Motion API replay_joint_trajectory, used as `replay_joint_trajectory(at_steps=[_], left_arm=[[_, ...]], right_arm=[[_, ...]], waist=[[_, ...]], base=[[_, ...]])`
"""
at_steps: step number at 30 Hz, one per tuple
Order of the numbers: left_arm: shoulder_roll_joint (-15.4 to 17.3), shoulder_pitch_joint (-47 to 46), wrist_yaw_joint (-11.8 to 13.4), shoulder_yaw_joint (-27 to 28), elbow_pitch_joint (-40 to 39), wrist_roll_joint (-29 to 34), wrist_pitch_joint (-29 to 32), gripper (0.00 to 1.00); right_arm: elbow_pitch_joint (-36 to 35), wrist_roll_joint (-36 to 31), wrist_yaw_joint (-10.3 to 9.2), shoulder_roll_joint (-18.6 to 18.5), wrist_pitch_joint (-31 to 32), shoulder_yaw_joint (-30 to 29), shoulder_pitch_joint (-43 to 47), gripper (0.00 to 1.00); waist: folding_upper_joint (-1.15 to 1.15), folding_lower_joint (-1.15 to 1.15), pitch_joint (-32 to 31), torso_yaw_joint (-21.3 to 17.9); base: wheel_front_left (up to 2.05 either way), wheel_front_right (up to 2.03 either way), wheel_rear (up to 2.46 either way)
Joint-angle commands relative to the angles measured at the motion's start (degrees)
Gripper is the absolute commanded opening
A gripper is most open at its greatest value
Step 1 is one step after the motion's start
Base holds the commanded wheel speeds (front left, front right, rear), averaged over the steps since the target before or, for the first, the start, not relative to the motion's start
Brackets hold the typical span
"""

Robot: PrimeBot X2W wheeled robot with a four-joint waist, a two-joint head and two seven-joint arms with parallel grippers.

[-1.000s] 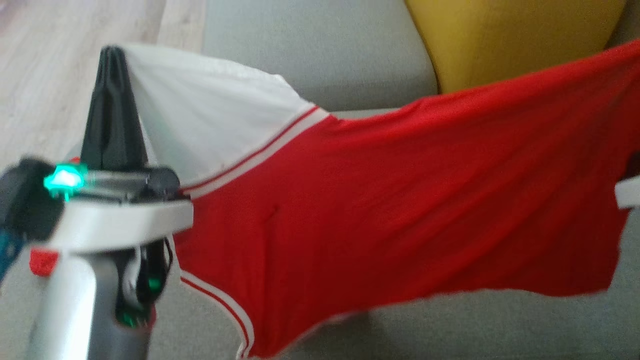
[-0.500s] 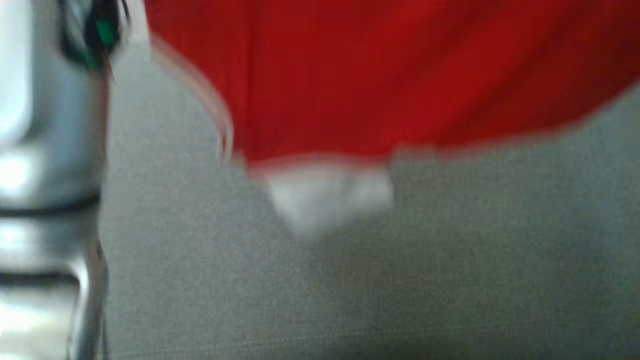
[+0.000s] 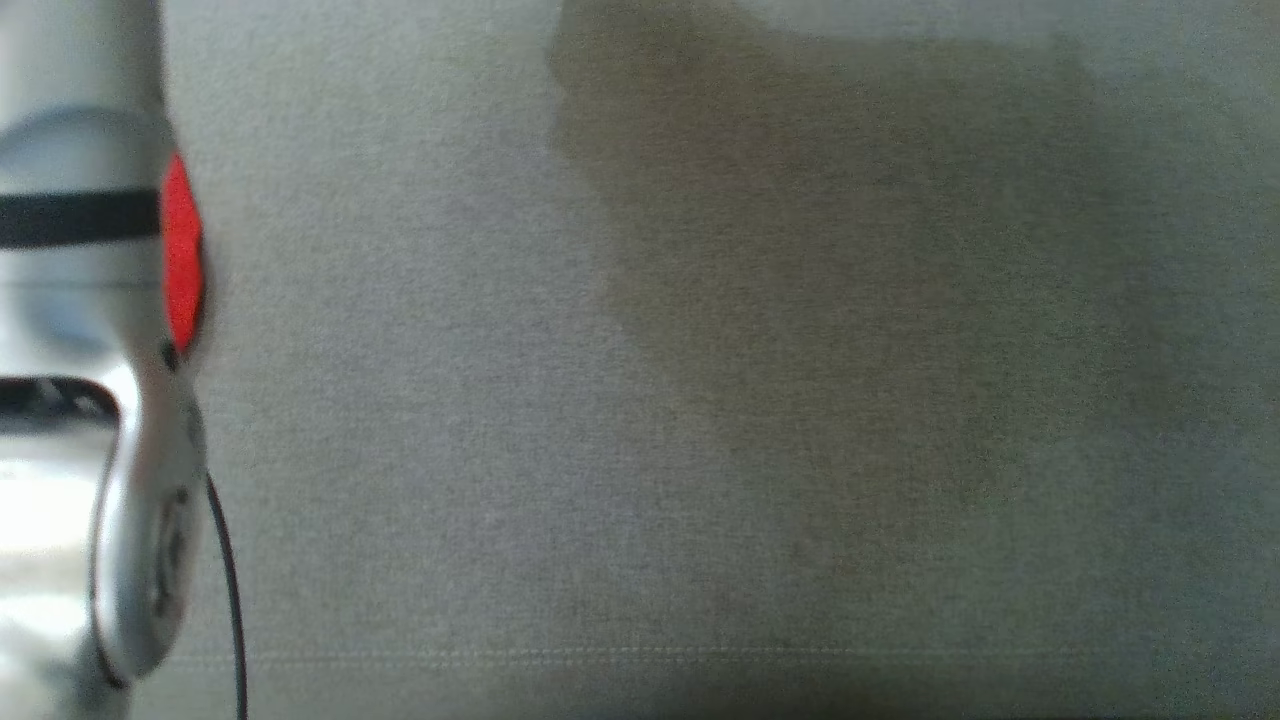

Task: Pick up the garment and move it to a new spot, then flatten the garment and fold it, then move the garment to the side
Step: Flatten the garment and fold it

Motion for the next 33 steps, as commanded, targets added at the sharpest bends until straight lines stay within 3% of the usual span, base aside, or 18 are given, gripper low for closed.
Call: replay_joint_trajectory(at_steps=[1, 10, 18, 25, 33], left_arm=[[1.58, 0.39, -0.97, 0.56, -0.94, 0.67, -0.25, 0.00], [0.02, 21.56, -5.60, -2.06, 3.16, 0.70, -0.27, 0.00], [0.61, 39.57, -7.20, -5.79, 3.85, -0.92, -0.28, 0.00], [3.17, 53.94, -7.44, -9.13, 0.10, -4.96, 0.46, 0.00], [8.06, 64.08, -7.46, -12.22, -7.71, -6.87, 2.60, 0.00]], right_arm=[[0.25, 1.89, -0.04, 1.03, -0.93, 0.35, 0.41, 0.00], [5.09, 10.83, -0.04, 3.85, -1.76, 5.82, 21.02, 0.00], [6.14, 18.67, -0.04, 4.12, 1.18, 15.16, 36.97, 0.00], [2.05, 24.79, -0.04, 1.02, 6.38, 23.34, 47.44, 0.00], [0.14, 27.81, -0.04, -3.25, 9.20, 27.99, 52.82, 0.00]], waist=[[0.00, -0.01, 0.78, 1.04], [0.00, -0.01, -3.85, 3.18], [0.00, -0.01, -12.38, 3.30], [0.00, -0.01, -16.81, 2.58], [0.00, -0.01, -18.90, 2.11]], base=[[0.00, 0.00, 0.00], [0.00, 0.00, 0.00], [0.00, 0.00, 0.00], [0.00, 0.00, 0.00], [0.00, 0.00, 0.00]])
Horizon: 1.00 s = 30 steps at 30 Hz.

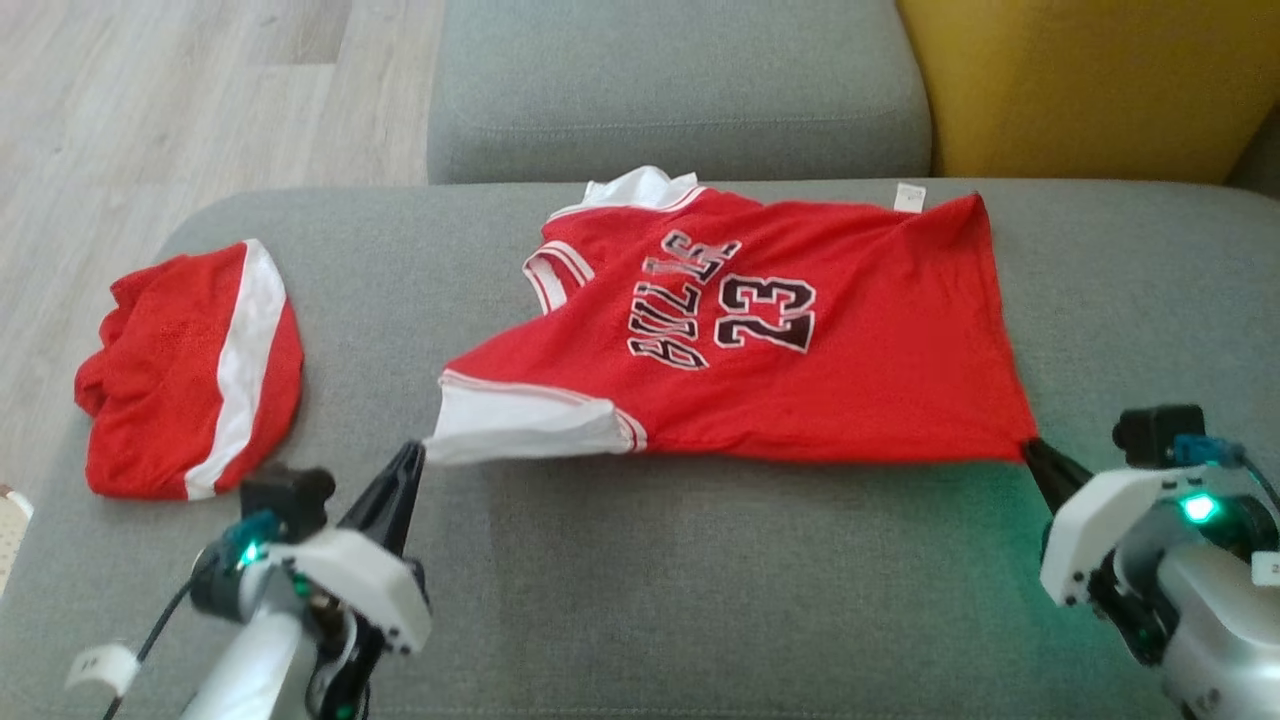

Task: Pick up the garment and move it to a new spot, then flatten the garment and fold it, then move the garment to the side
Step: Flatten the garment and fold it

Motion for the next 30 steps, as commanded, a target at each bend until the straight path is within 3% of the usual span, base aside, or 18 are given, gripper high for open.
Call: replay_joint_trajectory(at_steps=[1, 16, 30], left_arm=[[2.21, -1.66, -0.33, 1.72, -2.80, -0.25, 0.20, 0.00], [11.87, 10.21, -0.34, -4.44, -20.43, -7.64, 10.65, 0.00], [15.20, 16.46, 0.09, -3.63, -28.06, -13.37, 16.65, 0.00]], right_arm=[[-1.53, 0.64, -0.04, -1.75, 0.09, 0.81, -0.37, 0.00], [-6.86, 4.78, -0.04, -10.77, 10.26, 7.98, 5.11, 0.00], [-16.86, 12.35, -0.04, -17.92, 20.07, 11.40, 9.00, 0.00]], waist=[[0.00, 0.00, -0.28, 0.00], [0.00, 0.00, -2.95, 1.04], [0.00, 0.00, -5.15, 0.02]], base=[[0.00, 0.00, 0.00], [0.00, 0.00, 0.00], [0.00, 0.00, 0.00]])
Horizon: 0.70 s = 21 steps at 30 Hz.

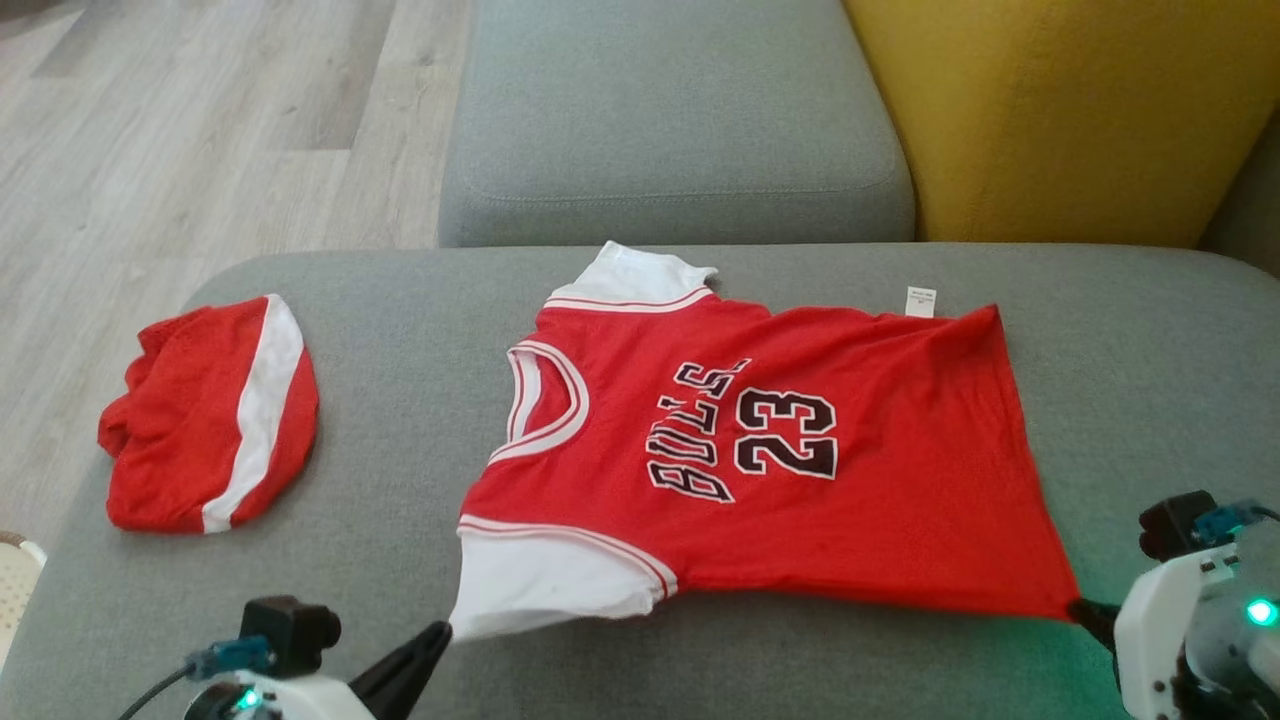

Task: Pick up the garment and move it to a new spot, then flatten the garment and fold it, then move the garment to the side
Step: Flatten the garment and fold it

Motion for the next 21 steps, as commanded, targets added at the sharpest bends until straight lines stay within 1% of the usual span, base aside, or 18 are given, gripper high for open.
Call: replay_joint_trajectory(at_steps=[1, 5, 9, 14, 17, 21], left_arm=[[1.75, -2.89, 0.02, 2.68, -2.04, -0.36, -0.02, 0.00], [3.06, -1.61, -0.02, 2.54, -4.48, -2.30, 2.70, 0.00], [5.25, -0.17, -0.10, 2.24, -7.15, -4.28, 5.75, 0.00], [7.55, 0.12, 0.16, 3.49, -10.41, -5.46, 6.87, 0.00], [7.44, -1.30, 0.93, 4.84, -11.37, -5.44, 5.92, 0.00], [6.86, -4.34, 1.74, 6.03, -11.90, -4.89, 4.96, 0.00]], right_arm=[[-0.88, 0.33, -0.04, -2.82, 0.07, -0.09, 0.11, 0.00], [-3.41, 2.38, -0.04, -4.63, 3.81, 0.77, 1.26, 0.00], [-6.43, 4.58, -0.04, -6.65, 6.76, 1.29, 2.31, 0.00], [-9.33, 5.67, -0.04, -8.39, 7.48, 0.39, 1.97, 0.00], [-10.22, 5.76, -0.04, -8.28, 7.02, -0.74, 1.00, 0.00], [-10.84, 5.80, -0.04, -7.26, 6.47, -2.58, -1.05, 0.00]], waist=[[0.00, 0.00, 0.00, -0.08], [0.00, 0.00, 0.06, -0.37], [0.00, 0.00, 0.20, -0.66], [0.00, 0.00, 1.00, -0.98], [0.00, 0.00, 1.60, -1.31], [0.00, 0.00, 2.49, -1.98]], base=[[0.00, 0.00, 0.00], [0.00, 0.00, 0.00], [0.00, 0.00, 0.00], [0.00, 0.00, 0.00], [0.00, 0.00, 0.00], [0.00, 0.00, 0.00]])
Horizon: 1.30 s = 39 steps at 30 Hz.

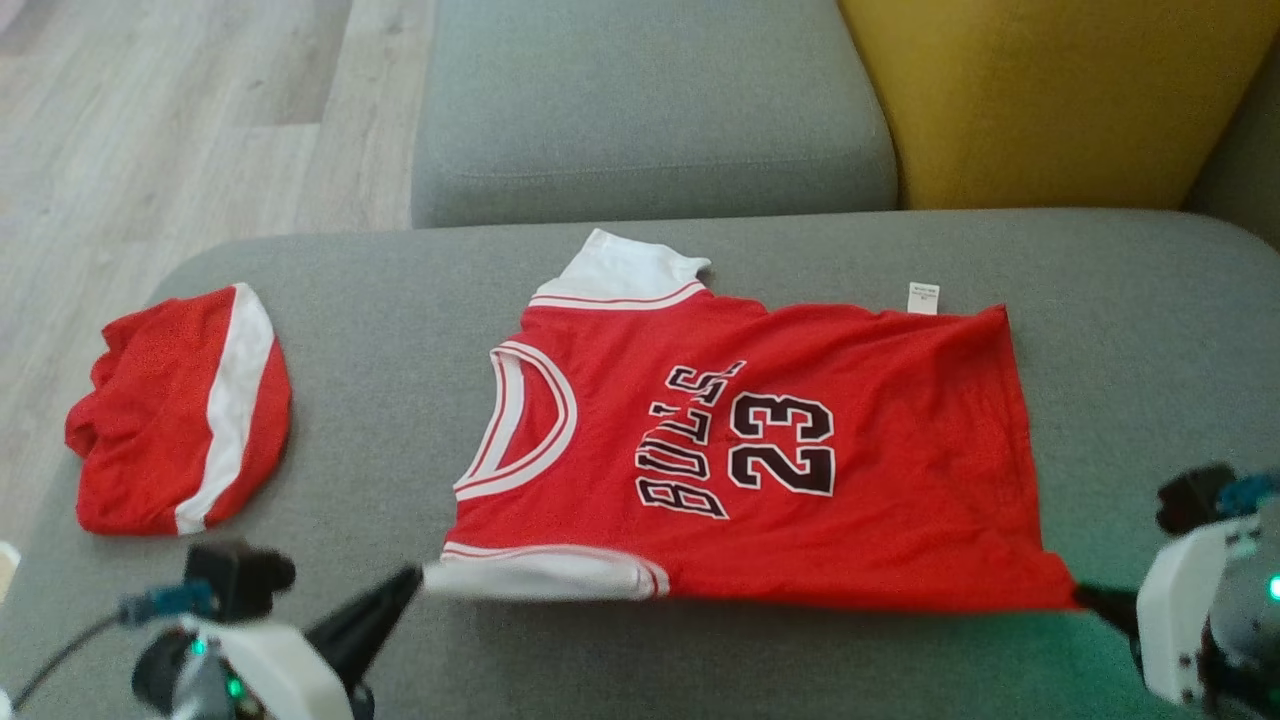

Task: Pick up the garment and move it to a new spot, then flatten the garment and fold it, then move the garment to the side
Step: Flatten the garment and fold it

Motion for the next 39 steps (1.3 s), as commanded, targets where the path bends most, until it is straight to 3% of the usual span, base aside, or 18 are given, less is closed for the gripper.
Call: replay_joint_trajectory(at_steps=[1, 9, 20, 39], left_arm=[[0.98, -6.31, 0.36, 3.65, -2.12, 0.57, -0.78, 0.00], [-0.48, -15.68, 0.17, 2.46, 0.91, 3.71, -0.64, 0.00], [-4.05, -30.36, -1.15, -0.55, 13.55, 7.32, -3.54, 0.00], [-9.98, -45.51, -1.87, -4.77, 33.52, 9.10, -13.79, 0.00]], right_arm=[[-1.02, -0.18, -0.04, -1.53, -0.68, -1.49, -3.56, 0.00], [0.82, -3.77, -0.04, 1.23, -0.87, -3.48, -9.54, 0.00], [8.45, -10.11, -0.04, 7.58, -4.09, -2.83, -17.96, 0.00], [15.15, -10.22, -0.04, 12.69, -10.06, 0.51, -25.60, 0.00]], waist=[[0.00, 0.00, 0.59, -0.43], [0.00, 0.00, 3.82, -2.40], [0.00, 0.00, 9.29, -5.30], [0.00, 0.00, 14.44, -7.21]], base=[[0.00, 0.00, 0.00], [0.00, 0.00, 0.00], [0.00, 0.00, 0.00], [0.00, 0.00, 0.00]])
